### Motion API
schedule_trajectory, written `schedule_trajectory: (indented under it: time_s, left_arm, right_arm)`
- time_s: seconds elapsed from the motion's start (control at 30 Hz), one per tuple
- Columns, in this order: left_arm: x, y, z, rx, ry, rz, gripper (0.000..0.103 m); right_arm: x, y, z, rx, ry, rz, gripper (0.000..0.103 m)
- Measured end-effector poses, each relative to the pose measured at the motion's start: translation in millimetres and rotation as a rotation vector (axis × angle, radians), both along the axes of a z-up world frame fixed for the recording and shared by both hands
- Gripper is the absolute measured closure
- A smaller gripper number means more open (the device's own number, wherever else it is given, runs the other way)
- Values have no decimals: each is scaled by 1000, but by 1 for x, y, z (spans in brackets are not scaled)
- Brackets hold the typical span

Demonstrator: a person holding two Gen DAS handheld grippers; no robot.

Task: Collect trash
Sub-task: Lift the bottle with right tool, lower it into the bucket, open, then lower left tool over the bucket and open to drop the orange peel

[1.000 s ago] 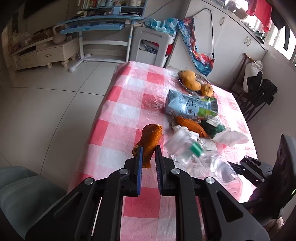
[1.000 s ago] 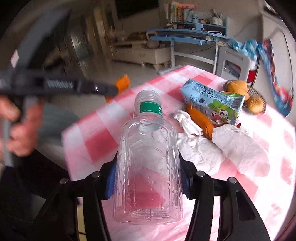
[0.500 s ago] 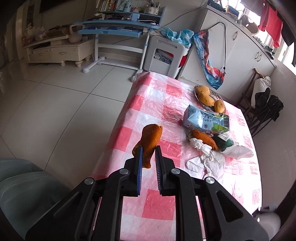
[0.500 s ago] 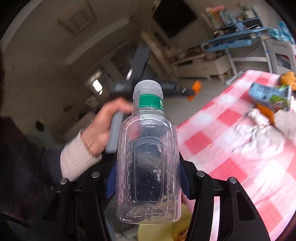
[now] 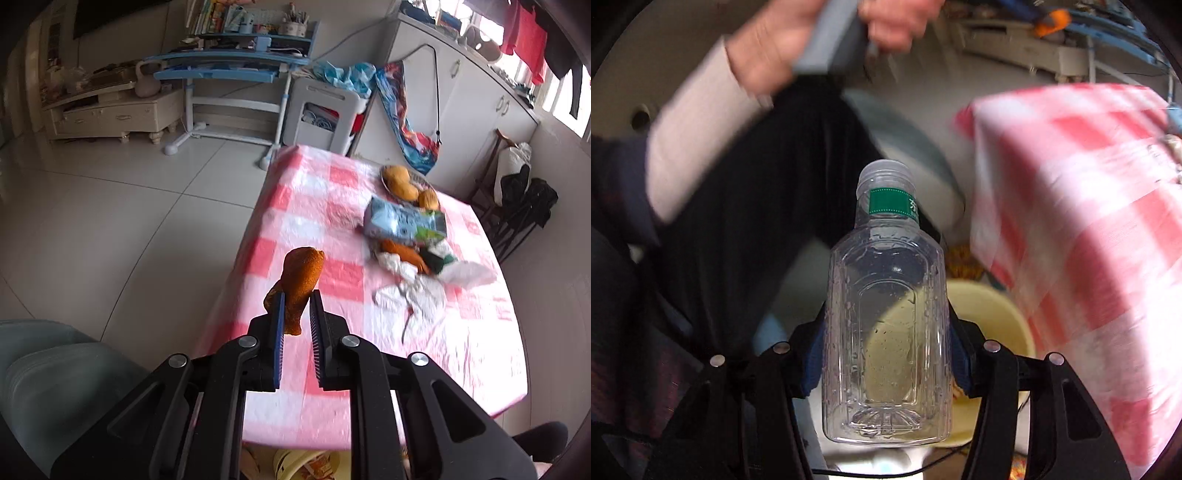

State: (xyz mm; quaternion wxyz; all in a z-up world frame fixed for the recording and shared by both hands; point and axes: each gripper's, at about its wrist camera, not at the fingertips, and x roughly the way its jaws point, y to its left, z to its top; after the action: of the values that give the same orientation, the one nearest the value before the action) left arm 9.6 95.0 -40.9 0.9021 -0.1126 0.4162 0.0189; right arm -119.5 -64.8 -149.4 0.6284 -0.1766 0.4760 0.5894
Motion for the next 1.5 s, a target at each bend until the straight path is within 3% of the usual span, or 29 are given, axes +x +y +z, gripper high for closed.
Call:
schedule_trajectory:
  time_s: [0.2, 0.77, 1.5]
  left_arm:
    - [-20, -18, -7, 21, 17, -51, 90]
    - [-62, -74, -32, 134, 88, -214, 90]
    - [-140, -132, -77, 180, 241, -374, 90]
  right_arm:
    - [-14, 15, -20, -125, -66, -6, 47]
    - [-12, -29, 13, -64, -170, -212, 34]
    - [-16, -38, 14, -154, -347, -313, 26]
